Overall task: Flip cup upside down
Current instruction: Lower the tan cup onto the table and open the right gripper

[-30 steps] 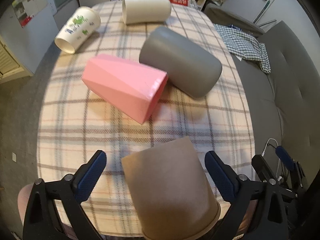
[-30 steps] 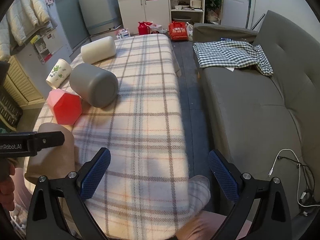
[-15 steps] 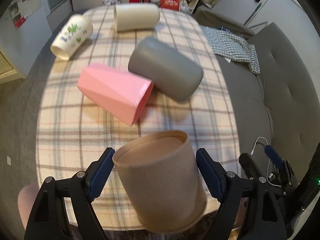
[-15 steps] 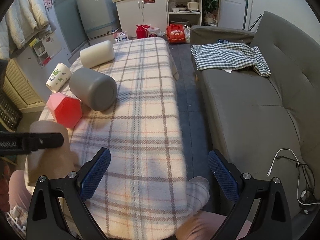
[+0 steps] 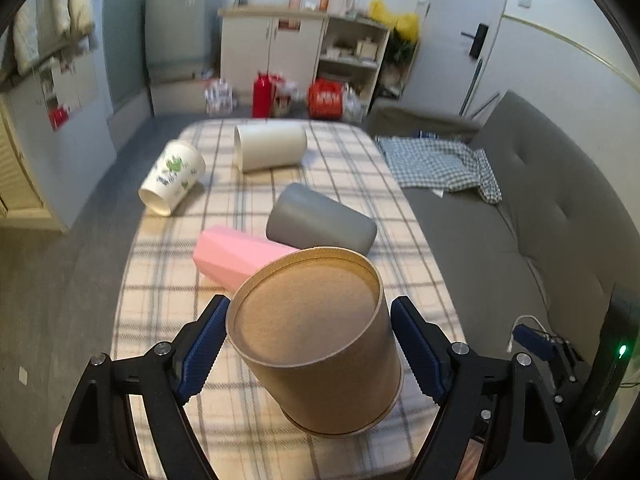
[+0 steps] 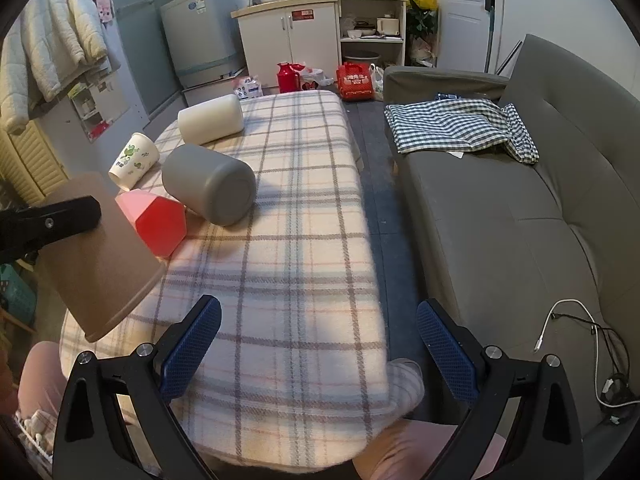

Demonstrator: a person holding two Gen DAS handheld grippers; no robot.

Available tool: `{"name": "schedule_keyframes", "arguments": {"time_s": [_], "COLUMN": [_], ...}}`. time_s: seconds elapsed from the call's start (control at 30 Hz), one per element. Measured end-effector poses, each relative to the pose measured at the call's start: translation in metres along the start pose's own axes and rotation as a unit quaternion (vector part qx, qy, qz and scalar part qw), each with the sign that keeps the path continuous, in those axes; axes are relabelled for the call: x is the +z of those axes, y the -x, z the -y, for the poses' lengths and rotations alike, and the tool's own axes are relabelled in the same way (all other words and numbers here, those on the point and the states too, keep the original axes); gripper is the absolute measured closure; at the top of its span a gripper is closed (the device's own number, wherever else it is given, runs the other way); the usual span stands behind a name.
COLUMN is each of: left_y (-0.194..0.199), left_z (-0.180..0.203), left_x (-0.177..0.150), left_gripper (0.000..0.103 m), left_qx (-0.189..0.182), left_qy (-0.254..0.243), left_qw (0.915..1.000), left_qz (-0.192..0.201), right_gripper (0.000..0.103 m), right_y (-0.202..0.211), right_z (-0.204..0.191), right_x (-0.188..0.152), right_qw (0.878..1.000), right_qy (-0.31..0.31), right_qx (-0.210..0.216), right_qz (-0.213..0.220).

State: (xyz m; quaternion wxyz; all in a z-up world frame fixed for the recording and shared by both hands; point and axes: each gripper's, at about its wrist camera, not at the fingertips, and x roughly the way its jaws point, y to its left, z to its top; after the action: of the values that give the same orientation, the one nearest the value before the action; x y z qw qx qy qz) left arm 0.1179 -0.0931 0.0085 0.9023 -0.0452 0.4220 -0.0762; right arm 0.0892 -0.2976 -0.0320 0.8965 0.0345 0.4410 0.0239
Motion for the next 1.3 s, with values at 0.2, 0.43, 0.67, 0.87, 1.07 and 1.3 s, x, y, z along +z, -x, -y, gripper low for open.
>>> {"name": "schedule_keyframes", "arguments": {"time_s": [0.2,0.43,0.67,0.87,1.07,1.3], "left_y": [-0.011,-0.026,-0.040,-0.041,-0.040,-0.034], "left_z": [0.001,0.009,0.012,0.020,0.023,0.024], "left_x": [-0.012,-0.016,-0.023,-0.031,-0.034,-0.036], "left_gripper": [0.020,0.020,0.020,0.020,0.018,0.015], "left_qx": [0.014,0.018,0.023,0.029,0.031,0.018], "left_qy": [-0.023,-0.053,-0.071,-0.103,-0.114,-0.106], "left_qw": [0.9988,0.9966,0.9955,0.9925,0.9916,0.9937], "left_qz": [0.042,0.061,0.059,0.060,0.053,0.033], "right_gripper": [0.004,0.004,0.004,0.004,0.004,0.004], "right_y": [-0.006,-0.017,-0.025,-0.028,-0.026,-0.010], "right_z": [0.000,0.003,0.004,0.007,0.006,0.011], "right_x": [-0.002,-0.005,-0.005,-0.005,-0.006,-0.010], "right_qw": [1.000,1.000,1.000,0.999,0.999,1.000], "right_qy": [0.000,-0.001,-0.001,-0.006,-0.007,-0.014], "right_qx": [-0.002,-0.009,-0.013,-0.017,-0.017,-0.022], "right_qz": [-0.006,-0.015,-0.023,-0.028,-0.027,-0.017]}}
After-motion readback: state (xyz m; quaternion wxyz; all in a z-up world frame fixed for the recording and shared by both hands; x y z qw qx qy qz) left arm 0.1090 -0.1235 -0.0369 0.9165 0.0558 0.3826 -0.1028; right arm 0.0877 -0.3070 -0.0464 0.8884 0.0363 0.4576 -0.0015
